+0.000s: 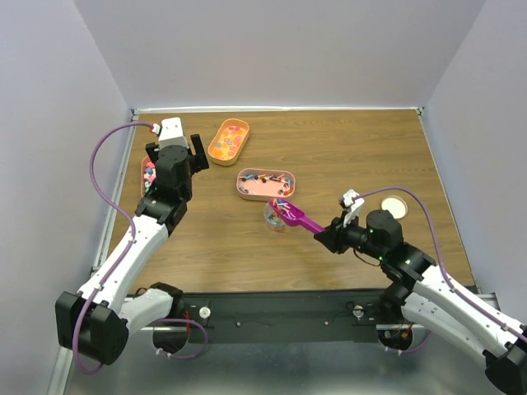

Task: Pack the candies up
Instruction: Place the fake candies in the packing bottle.

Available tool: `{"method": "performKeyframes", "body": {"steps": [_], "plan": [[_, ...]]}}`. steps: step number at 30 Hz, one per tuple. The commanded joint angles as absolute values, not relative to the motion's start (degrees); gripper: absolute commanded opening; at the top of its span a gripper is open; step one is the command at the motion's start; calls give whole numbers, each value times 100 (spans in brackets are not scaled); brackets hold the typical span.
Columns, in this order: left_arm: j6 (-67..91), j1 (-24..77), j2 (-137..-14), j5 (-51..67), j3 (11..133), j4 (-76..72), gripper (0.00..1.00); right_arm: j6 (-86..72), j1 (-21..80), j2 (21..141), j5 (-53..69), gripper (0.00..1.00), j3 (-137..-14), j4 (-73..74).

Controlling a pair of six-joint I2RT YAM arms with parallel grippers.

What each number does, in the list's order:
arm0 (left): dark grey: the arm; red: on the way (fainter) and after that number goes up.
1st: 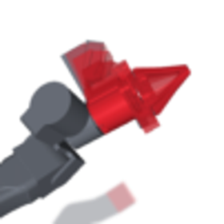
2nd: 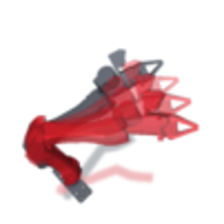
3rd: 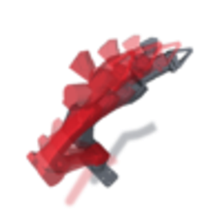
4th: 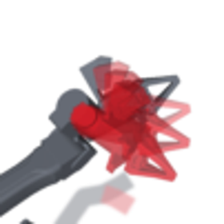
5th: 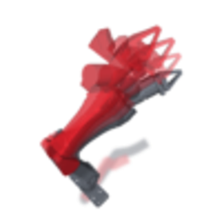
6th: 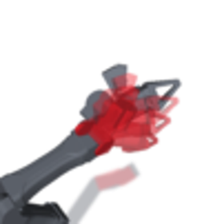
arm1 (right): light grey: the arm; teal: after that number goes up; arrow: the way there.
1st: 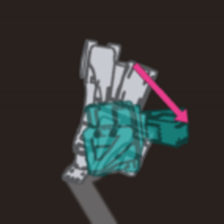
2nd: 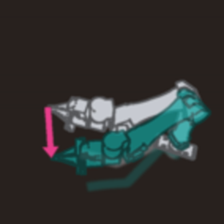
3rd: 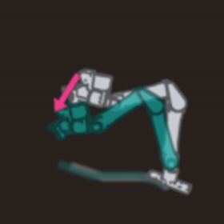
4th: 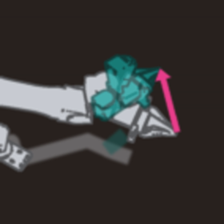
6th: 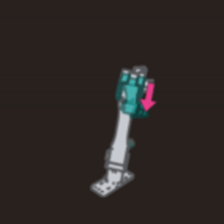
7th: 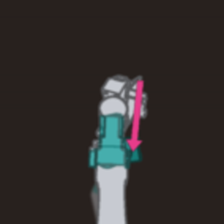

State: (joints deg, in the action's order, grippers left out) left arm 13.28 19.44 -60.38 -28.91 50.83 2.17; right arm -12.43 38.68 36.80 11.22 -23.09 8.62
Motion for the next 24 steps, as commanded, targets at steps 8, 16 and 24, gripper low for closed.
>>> {"method": "performKeyframes", "body": {"steps": [8, 16, 24], "plan": [[1301, 1907, -6100, -2918, 5036, 53, 87, -1705, 3973, 3569, 1213, 1, -2224, 1002], [1283, 1907, -6100, -2900, 5036, 53, 87, -1916, 4008, 3568, 1257, 1, -2232, 1204], [1275, 1907, -6100, -2892, 5045, 53, 87, -1977, 4078, 3885, 1345, 1, -2364, 1318]]}}
